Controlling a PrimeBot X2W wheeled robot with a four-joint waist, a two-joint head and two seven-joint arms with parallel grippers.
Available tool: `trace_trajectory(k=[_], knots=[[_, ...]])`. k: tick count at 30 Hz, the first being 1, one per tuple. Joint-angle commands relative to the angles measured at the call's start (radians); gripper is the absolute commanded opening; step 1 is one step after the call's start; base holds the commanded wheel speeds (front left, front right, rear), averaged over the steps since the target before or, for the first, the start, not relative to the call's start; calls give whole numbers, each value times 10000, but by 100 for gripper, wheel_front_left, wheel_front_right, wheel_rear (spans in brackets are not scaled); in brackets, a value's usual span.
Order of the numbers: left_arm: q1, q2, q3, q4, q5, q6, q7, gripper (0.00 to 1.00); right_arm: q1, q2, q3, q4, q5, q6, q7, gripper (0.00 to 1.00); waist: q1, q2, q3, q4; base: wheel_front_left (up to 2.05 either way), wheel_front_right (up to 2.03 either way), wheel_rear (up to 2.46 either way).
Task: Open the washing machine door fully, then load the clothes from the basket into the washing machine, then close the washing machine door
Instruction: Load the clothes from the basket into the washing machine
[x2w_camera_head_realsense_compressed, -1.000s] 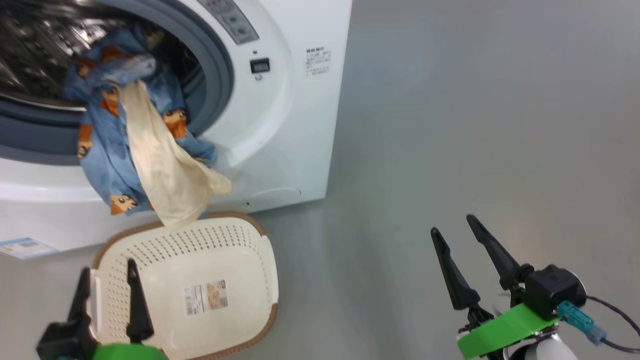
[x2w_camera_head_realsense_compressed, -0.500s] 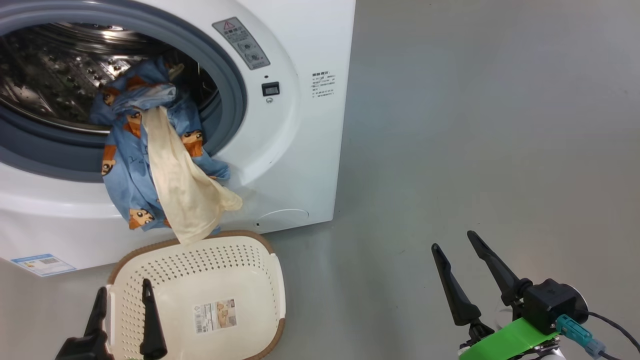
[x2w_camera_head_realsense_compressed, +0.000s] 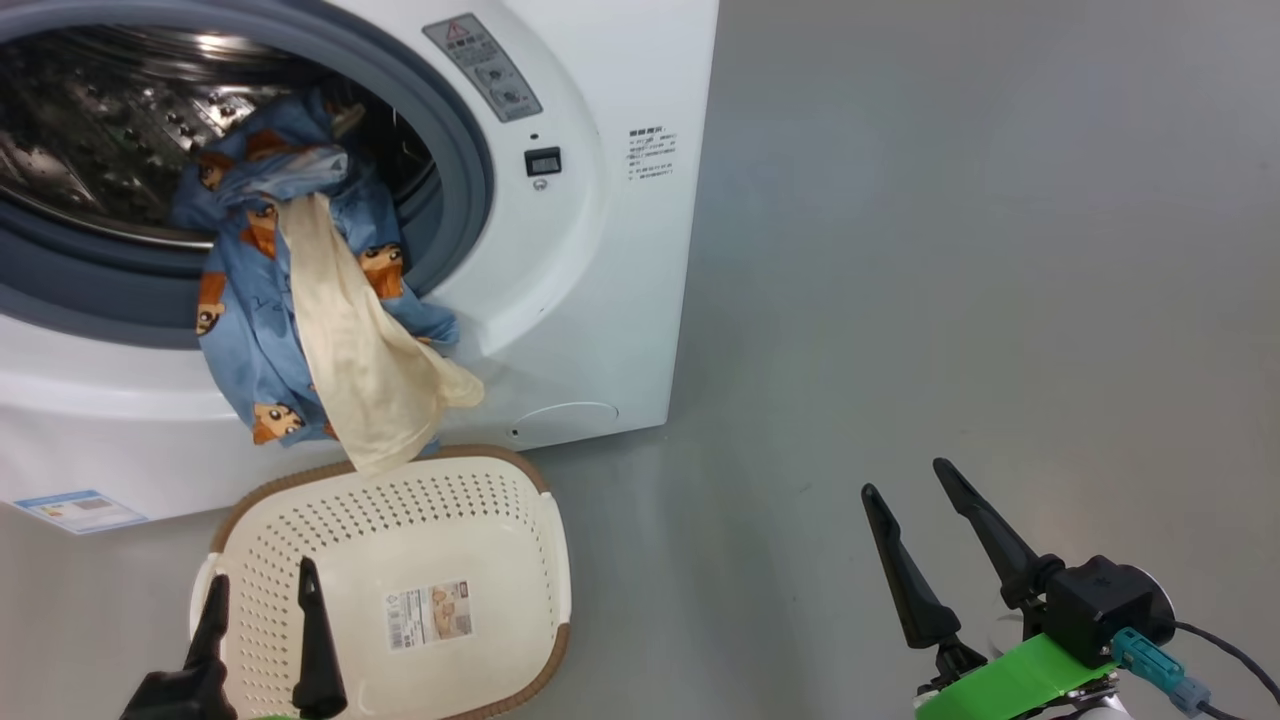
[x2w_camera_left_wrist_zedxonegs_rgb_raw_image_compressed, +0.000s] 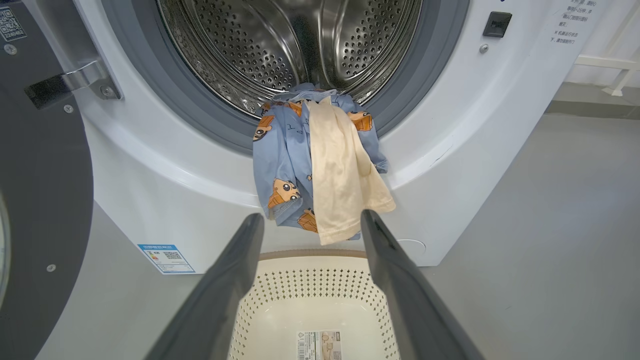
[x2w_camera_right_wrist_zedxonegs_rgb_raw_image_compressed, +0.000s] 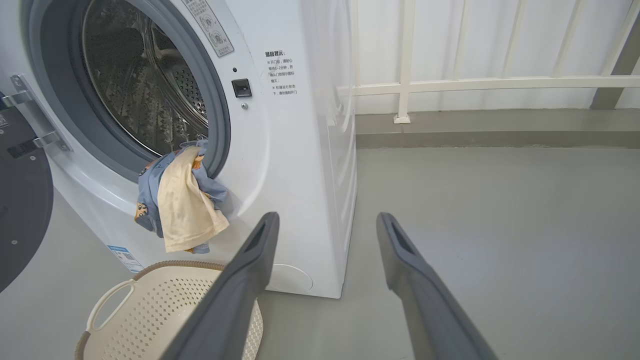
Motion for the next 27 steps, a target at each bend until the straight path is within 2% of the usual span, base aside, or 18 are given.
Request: trace_trajectory(k=[1, 11, 27], knots=[[-361, 76, 314, -164, -111, -42, -4, 100, -165, -15, 227, -275, 13, 16, -29, 100, 0, 0, 67, 22, 0, 0, 0], [-1264, 81, 185, 741, -287, -432, 189, 100, -491, -10, 311, -288, 127, 16, -139, 100, 0, 0, 689, 115, 0, 0, 0], [-4717, 188, 1, 3528, -581, -1704, 738, 100, -1452, -47, 601, -282, 371, 16, -306, 100, 0, 0, 2475, -308, 0, 0, 0]])
